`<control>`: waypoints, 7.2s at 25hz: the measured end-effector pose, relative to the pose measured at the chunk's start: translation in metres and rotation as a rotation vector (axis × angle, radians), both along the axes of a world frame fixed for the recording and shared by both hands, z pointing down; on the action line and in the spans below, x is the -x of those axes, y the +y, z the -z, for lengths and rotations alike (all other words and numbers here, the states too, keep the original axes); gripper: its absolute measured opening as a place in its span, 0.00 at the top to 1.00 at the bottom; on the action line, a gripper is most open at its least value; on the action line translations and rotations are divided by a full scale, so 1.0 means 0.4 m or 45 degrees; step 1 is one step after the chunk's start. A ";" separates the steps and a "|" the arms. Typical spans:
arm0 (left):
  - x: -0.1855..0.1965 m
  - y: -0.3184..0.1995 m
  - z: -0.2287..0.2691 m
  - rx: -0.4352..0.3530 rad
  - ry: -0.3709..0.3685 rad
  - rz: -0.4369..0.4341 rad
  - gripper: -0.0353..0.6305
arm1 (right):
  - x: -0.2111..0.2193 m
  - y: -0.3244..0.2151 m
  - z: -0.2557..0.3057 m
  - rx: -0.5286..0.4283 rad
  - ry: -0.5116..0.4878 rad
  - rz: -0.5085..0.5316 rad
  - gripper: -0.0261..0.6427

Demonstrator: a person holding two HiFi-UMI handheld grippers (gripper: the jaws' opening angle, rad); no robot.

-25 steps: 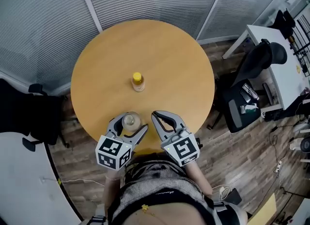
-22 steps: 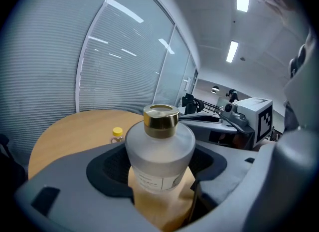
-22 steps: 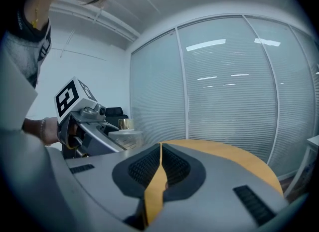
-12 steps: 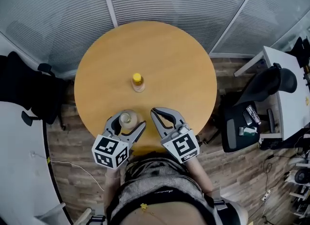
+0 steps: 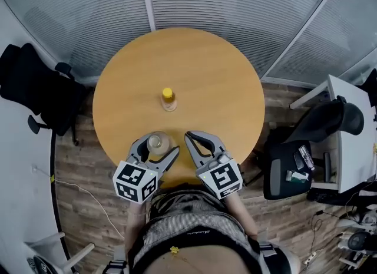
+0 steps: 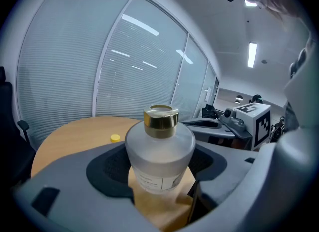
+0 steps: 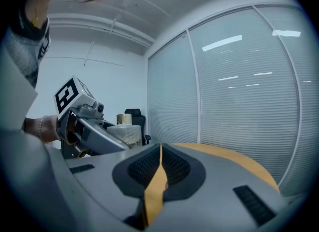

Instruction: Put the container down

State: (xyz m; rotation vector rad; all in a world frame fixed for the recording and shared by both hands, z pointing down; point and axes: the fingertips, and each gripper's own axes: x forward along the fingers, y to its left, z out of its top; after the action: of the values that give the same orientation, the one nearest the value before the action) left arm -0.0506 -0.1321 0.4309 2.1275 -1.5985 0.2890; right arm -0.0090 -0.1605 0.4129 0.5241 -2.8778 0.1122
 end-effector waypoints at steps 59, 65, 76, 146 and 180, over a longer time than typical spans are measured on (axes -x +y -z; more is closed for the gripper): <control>-0.002 -0.091 -0.187 0.160 -0.020 -0.337 0.43 | -0.044 -0.034 -0.086 0.075 0.133 -0.358 0.92; -0.004 -0.113 -0.234 0.186 -0.042 -0.365 0.43 | -0.063 -0.048 -0.101 0.100 0.156 -0.415 0.92; 0.005 -0.145 -0.332 0.187 -0.121 -0.363 0.43 | -0.075 -0.052 -0.136 0.093 0.216 -0.410 0.92; 0.003 -0.187 -0.725 0.282 -0.409 -0.370 0.43 | -0.137 -0.024 -0.248 0.273 0.331 -0.526 0.92; 0.005 -0.171 -0.731 0.294 -0.421 -0.375 0.43 | -0.140 0.001 -0.233 0.254 0.314 -0.522 0.92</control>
State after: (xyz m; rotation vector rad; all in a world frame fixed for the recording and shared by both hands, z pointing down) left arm -0.0528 -0.2007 0.7232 2.2088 -1.3300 0.9173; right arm 0.0470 -0.1600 0.5059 1.0009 -2.4509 0.3660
